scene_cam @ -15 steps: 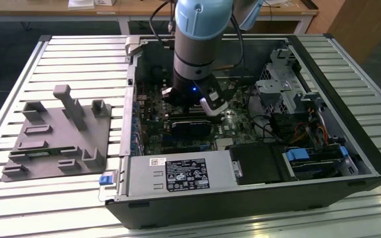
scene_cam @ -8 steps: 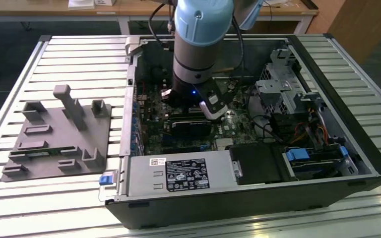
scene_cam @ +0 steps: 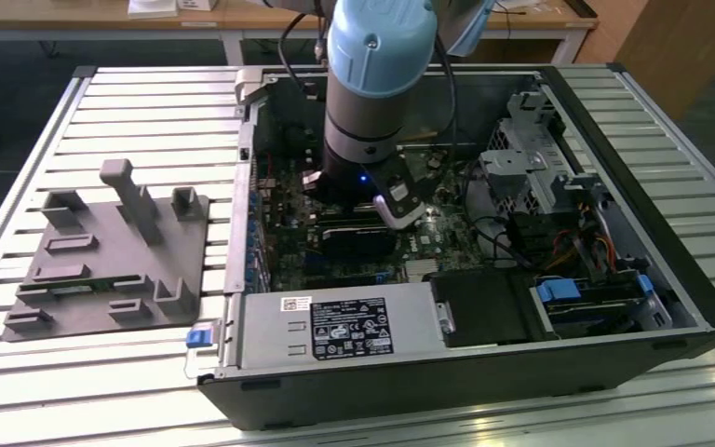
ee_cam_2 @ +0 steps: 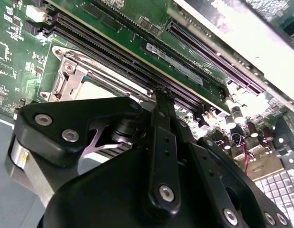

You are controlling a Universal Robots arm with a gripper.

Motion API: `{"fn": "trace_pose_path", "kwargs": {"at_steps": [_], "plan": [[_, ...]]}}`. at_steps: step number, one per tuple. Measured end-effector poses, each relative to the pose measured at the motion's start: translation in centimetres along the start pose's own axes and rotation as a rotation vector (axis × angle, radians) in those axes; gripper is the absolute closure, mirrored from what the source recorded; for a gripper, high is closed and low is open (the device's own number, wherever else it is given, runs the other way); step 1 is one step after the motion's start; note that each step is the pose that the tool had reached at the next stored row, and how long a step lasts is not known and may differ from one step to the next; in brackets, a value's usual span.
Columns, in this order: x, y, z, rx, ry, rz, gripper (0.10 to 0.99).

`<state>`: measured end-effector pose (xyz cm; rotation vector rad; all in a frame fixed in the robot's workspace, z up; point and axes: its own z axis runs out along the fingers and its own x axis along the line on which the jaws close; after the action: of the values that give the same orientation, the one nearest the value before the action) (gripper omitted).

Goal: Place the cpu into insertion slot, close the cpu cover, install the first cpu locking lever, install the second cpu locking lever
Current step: 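Install the second cpu locking lever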

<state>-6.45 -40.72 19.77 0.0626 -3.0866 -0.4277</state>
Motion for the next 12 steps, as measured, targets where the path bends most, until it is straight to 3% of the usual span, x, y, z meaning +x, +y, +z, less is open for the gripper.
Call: {"fn": "trace_pose_path", "kwargs": {"at_steps": [12], "plan": [[0.41, -0.17, 0.68, -0.045, -0.0016, -0.001, 0.973]]}}
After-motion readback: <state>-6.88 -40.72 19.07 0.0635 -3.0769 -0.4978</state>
